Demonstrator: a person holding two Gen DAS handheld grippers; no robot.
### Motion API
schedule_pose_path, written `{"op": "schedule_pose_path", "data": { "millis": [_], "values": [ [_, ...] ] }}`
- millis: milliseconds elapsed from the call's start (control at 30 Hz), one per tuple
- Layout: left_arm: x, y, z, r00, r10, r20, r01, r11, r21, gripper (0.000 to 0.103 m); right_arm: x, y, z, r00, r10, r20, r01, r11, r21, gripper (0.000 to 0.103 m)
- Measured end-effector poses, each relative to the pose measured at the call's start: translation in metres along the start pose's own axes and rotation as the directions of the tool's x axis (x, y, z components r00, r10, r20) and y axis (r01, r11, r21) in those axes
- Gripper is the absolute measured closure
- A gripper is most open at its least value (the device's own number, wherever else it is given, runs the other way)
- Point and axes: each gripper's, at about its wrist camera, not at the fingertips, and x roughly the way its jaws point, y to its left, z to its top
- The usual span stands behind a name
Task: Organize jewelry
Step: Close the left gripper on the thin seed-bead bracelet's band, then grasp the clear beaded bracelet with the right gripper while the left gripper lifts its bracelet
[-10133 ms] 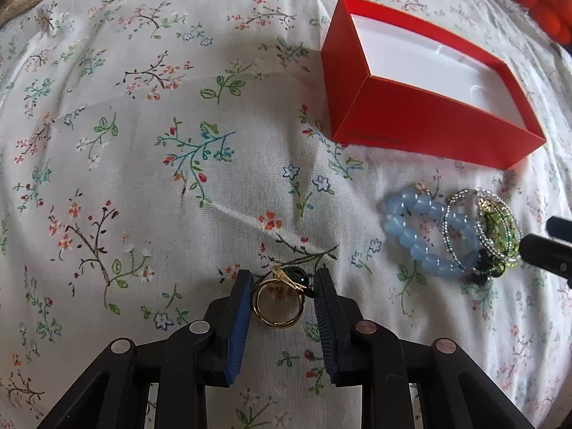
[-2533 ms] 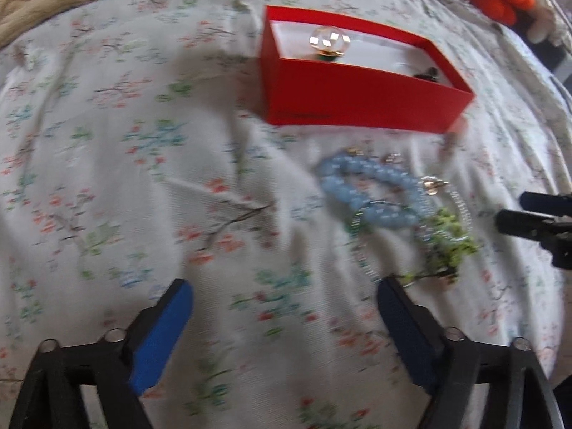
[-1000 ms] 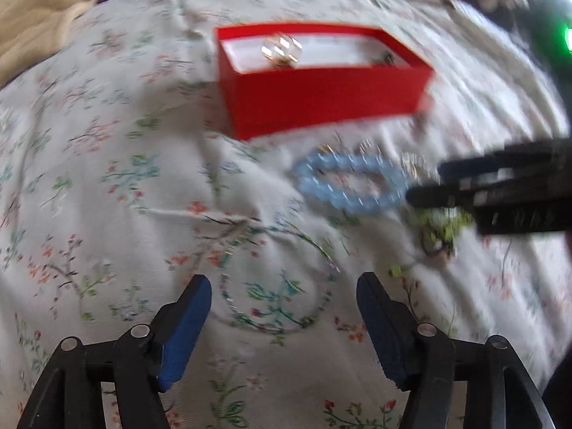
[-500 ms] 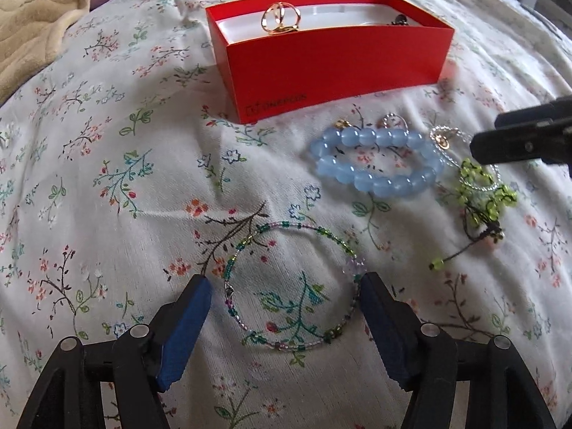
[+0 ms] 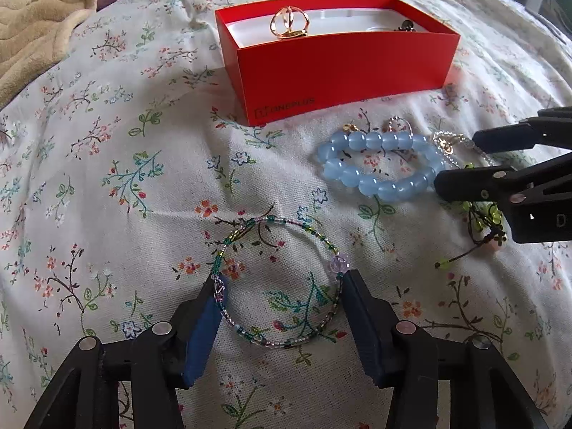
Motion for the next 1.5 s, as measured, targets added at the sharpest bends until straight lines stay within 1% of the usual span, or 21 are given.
{"op": "schedule_pose_path", "data": {
  "millis": [67,233,333,500,600,633,700,767,833,900,967,1000,1100,1167,1200,1233,1267,1333,1433,1500],
  "values": [
    [-0.002,0.0,0.0,1.0,-0.001,0.002,0.001,1.0,-0.001,0.049,0.0,0.002,0.0,1.0,-0.007,0.004,0.007,1.0,-0.013,0.041],
    [-0.006,0.0,0.0,1.0,0.004,0.005,-0.004,1.0,0.005,0.049,-0.007,0.004,-0.001,1.0,0.01,0.011,-0.01,1.0,-0.024,0.044],
    [-0.01,0.001,0.001,1.0,0.006,0.014,-0.006,1.0,0.002,0.049,-0.012,0.004,-0.001,1.0,0.017,0.019,-0.017,0.999,-0.03,0.051],
    [-0.016,0.005,0.004,1.0,-0.002,0.027,0.002,1.0,-0.01,0.049,-0.021,0.001,0.001,0.999,0.035,0.034,-0.035,0.999,-0.019,0.051],
    [-0.016,0.006,0.004,1.0,0.0,0.021,0.001,1.0,-0.013,0.049,-0.025,-0.003,0.001,0.999,0.026,0.046,-0.025,1.0,-0.011,0.05],
    [-0.015,0.007,0.003,1.0,-0.001,0.019,0.001,1.0,-0.014,0.049,-0.024,-0.003,0.001,0.999,0.028,0.044,-0.028,1.0,-0.01,0.049],
    [-0.013,0.009,0.002,1.0,-0.001,0.016,0.001,1.0,-0.017,0.048,-0.02,-0.003,0.001,0.999,0.029,0.033,-0.029,1.0,-0.009,0.04],
    [-0.01,0.009,0.001,1.0,0.002,0.006,-0.002,1.0,-0.02,0.045,-0.016,-0.002,0.001,0.999,0.015,0.031,-0.015,1.0,-0.005,0.029],
    [-0.006,0.009,-0.001,1.0,0.006,-0.008,-0.006,1.0,-0.014,0.044,-0.008,0.0,0.001,1.0,0.009,0.016,-0.009,1.0,-0.011,0.025],
    [-0.003,0.007,-0.002,1.0,0.008,-0.011,-0.008,1.0,-0.001,0.041,0.0,0.001,0.001,1.0,0.0,-0.002,0.0,1.0,-0.016,0.025],
    [-0.002,0.006,-0.002,1.0,0.012,-0.012,-0.012,1.0,0.006,0.035,0.003,0.002,-0.001,1.0,-0.005,0.014,0.006,1.0,-0.022,0.023],
    [0.0,0.006,-0.001,1.0,0.012,-0.015,-0.012,1.0,0.006,0.034,0.004,0.004,-0.001,1.0,-0.011,0.018,0.011,1.0,-0.027,0.023],
    [0.002,0.008,0.0,1.0,0.004,-0.018,-0.004,1.0,-0.009,0.033,0.004,0.005,-0.002,1.0,-0.015,0.023,0.016,0.999,-0.036,0.028],
    [0.002,0.009,0.0,1.0,0.0,-0.018,-0.001,1.0,-0.018,0.034,0.002,0.006,-0.002,1.0,-0.007,0.023,0.008,0.999,-0.039,0.039],
    [0.002,0.009,0.0,1.0,0.001,-0.018,-0.002,1.0,-0.018,0.034,0.001,0.006,-0.002,1.0,-0.002,0.024,0.003,0.999,-0.041,0.043],
    [0.002,0.009,0.0,1.0,0.004,-0.016,-0.004,1.0,-0.017,0.039,0.0,0.006,-0.002,1.0,0.006,0.023,-0.005,0.999,-0.042,0.047],
    [0.001,0.008,0.0,1.0,0.004,-0.014,-0.004,1.0,-0.016,0.042,0.0,0.006,-0.002,1.0,0.009,0.022,-0.008,0.999,-0.044,0.054],
    [-0.001,0.008,0.0,1.0,0.004,-0.011,-0.004,1.0,-0.018,0.044,-0.002,0.006,-0.002,1.0,0.018,0.022,-0.017,0.999,-0.05,0.066],
    [-0.004,0.008,0.0,1.0,0.007,-0.007,-0.007,1.0,-0.021,0.047,-0.006,0.004,-0.002,0.999,0.025,0.021,-0.024,0.998,-0.052,0.076],
    [-0.006,0.01,0.001,1.0,0.011,0.002,-0.011,1.0,-0.029,0.048,-0.009,0.003,-0.003,0.999,0.031,0.021,-0.03,0.998,-0.054,0.079]
  ]
}}
